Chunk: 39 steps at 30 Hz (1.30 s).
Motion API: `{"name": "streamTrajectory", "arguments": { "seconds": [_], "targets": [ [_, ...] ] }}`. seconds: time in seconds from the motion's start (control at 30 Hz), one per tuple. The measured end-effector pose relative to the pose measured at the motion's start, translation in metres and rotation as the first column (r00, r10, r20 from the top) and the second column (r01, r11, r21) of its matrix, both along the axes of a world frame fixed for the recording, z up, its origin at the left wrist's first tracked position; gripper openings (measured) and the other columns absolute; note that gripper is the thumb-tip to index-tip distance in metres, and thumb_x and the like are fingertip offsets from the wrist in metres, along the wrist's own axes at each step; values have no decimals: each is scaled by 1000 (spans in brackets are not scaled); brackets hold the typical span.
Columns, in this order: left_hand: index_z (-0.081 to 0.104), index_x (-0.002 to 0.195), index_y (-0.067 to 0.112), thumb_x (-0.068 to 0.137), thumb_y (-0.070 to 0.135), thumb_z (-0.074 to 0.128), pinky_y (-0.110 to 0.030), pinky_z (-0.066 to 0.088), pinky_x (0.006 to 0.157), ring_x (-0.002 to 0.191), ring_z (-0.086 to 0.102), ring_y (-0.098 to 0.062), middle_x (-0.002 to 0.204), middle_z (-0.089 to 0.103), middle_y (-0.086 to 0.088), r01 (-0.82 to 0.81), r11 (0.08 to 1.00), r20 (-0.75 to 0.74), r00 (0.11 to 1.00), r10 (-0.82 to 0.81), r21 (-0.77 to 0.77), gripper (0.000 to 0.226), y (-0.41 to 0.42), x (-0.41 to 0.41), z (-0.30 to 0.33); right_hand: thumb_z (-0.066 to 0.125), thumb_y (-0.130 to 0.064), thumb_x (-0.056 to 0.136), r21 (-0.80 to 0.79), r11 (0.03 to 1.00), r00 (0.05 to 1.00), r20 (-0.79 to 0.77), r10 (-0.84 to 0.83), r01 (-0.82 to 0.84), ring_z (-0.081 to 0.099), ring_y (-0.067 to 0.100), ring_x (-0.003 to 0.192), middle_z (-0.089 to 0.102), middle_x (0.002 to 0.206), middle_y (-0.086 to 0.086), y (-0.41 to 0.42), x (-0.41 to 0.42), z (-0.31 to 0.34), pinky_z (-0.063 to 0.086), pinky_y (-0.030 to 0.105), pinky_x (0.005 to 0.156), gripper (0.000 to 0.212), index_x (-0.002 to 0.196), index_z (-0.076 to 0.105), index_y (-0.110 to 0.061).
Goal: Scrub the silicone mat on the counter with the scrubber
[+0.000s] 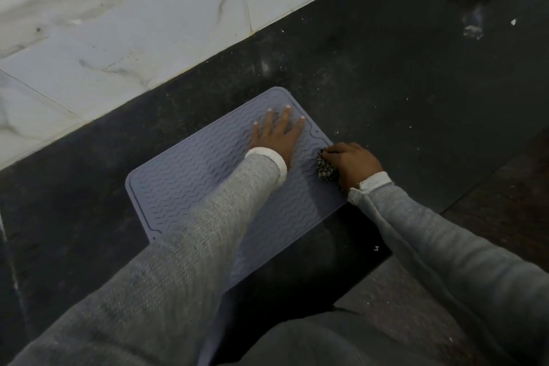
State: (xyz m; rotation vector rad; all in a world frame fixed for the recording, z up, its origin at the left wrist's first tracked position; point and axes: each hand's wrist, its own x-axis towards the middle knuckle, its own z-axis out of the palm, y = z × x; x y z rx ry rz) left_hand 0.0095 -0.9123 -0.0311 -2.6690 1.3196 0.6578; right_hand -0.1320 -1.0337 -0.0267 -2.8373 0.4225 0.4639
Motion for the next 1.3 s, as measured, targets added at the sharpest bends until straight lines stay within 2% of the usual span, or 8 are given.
{"name": "streamTrajectory", "arguments": {
  "seconds": [0.1, 0.17, 0.37, 0.6, 0.83, 1.13, 1.3],
  "targets": [
    [-8, 146, 39, 74, 54, 68, -60, 3, 113, 142, -16, -38, 156, -21, 4, -14, 998, -145, 989, 23, 62, 105, 6, -24, -9, 54, -14, 87, 52, 998, 1000, 7, -24, 23, 49, 29, 121, 51, 135, 8, -4, 12, 5, 40, 38, 103, 40, 126, 56, -14],
    [-11, 145, 40, 69, 59, 70, -63, 4, 112, 141, -20, -38, 154, -26, 6, -22, 995, -179, 983, 40, 99, 112, 10, -32, -13, 54, -14, 87, 57, 998, 999, 52, -11, 8, 48, 26, 123, 51, 136, 8, -5, 22, 6, 37, 37, 105, 40, 127, 56, -14],
    [-11, 146, 41, 64, 60, 74, -62, 3, 112, 141, -21, -35, 153, -28, 9, -56, 991, -184, 980, 78, 124, 119, 8, -31, -12, 53, -13, 87, -18, 999, 999, -29, 41, -42, 45, 32, 123, 45, 140, 7, 2, 34, 5, 40, 41, 103, 43, 130, 51, -13],
    [-14, 145, 42, 65, 59, 73, -62, 3, 112, 141, -21, -35, 152, -29, 8, -50, 988, -196, 977, 79, 148, 119, 7, -29, -10, 54, -14, 88, -43, 999, 1000, -21, 18, -19, 46, 31, 121, 44, 141, 6, 3, -24, 2, 43, 42, 99, 45, 132, 49, -15],
    [-15, 145, 42, 66, 58, 73, -62, 2, 112, 141, -22, -34, 152, -30, 8, -53, 986, -198, 977, 84, 155, 119, 7, -30, -10, 55, -10, 87, -28, 997, 996, 48, -70, 71, 45, 28, 124, 47, 140, 4, 12, -72, -6, 43, 39, 97, 48, 134, 47, -17],
    [-14, 146, 36, 71, 62, 66, -56, 0, 114, 143, -18, -32, 156, -21, 3, -52, 998, -160, 986, 55, 28, 112, 23, -37, -11, 57, -6, 84, -10, 996, 996, -33, -89, 88, 43, 27, 126, 44, 141, 3, 11, -64, 1, 41, 37, 104, 52, 134, 47, -18],
    [-8, 148, 34, 81, 61, 55, -53, 3, 116, 145, -11, -27, 158, -12, 2, -157, 983, -129, 981, 144, -97, 96, 61, -45, -16, 60, -4, 81, 77, 982, 985, -33, -172, 174, 49, 28, 122, 51, 135, 9, 11, -60, 7, 40, 35, 104, 49, 129, 54, -14]
  ]
}}
